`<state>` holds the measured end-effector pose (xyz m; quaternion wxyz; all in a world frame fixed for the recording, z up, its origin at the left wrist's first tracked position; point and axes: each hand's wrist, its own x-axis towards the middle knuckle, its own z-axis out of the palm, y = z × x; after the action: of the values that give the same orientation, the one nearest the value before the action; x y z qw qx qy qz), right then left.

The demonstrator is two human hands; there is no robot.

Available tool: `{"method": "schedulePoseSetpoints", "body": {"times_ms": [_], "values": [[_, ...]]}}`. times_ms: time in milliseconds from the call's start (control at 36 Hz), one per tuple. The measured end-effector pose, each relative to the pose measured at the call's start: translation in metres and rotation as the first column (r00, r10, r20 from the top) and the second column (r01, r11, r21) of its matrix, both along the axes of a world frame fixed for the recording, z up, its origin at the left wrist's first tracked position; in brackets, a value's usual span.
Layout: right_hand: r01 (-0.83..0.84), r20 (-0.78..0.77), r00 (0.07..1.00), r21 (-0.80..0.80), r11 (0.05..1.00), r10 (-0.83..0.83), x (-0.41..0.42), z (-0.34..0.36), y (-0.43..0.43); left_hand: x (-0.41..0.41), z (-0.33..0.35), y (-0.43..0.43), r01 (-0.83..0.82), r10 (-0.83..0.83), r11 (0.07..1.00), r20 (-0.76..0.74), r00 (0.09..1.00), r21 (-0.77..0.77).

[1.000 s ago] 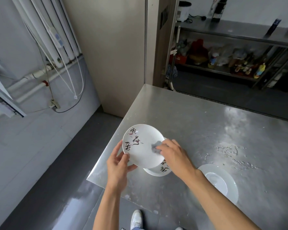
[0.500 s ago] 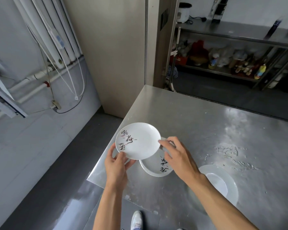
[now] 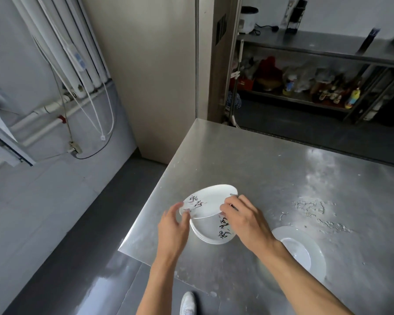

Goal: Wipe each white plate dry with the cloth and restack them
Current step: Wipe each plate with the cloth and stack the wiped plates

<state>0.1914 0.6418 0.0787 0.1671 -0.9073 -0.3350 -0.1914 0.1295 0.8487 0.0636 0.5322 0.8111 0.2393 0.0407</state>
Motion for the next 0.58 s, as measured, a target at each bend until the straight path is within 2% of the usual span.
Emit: {"method": "schedulePoseSetpoints", "body": {"times_ms": [56, 111, 167, 250, 333, 444, 583], "values": [[0.011, -0.011, 1.000, -0.011, 1.000, -0.011, 0.001, -0.001, -0.003, -0.003, 0.000, 0.001, 0.102, -0.122, 0.975, 0.088, 0.989, 0.200], [0.019, -0.010, 1.000, -0.018, 1.000, -0.019, 0.003, -0.001, -0.004, -0.006, 0.000, 0.002, 0.238, -0.291, 0.927, 0.154, 0.944, 0.288], [0.014, -0.009, 1.000, -0.018, 1.000, -0.014, 0.005, 0.002, -0.004, -0.008, -0.001, 0.000, 0.358, -0.437, 0.844, 0.126, 0.891, 0.399], [-0.020, -0.010, 1.000, -0.042, 0.999, 0.019, 0.008, 0.006, -0.004, -0.007, -0.001, -0.008, 0.381, -0.469, 0.775, 0.055, 0.881, 0.504], [-0.051, -0.008, 0.999, -0.066, 0.997, 0.051, 0.008, 0.011, -0.005, -0.004, 0.002, -0.011, 0.356, -0.455, 0.771, 0.065, 0.888, 0.528], [-0.075, -0.063, 0.995, -0.019, 0.997, 0.074, 0.010, 0.016, -0.005, -0.003, 0.006, -0.009, 0.369, -0.460, 0.752, 0.035, 0.887, 0.547], [-0.034, -0.203, 0.977, 0.116, 0.993, 0.058, 0.011, 0.025, -0.002, -0.003, 0.002, -0.015, 0.361, -0.414, 0.856, 0.072, 0.908, 0.371]]}}
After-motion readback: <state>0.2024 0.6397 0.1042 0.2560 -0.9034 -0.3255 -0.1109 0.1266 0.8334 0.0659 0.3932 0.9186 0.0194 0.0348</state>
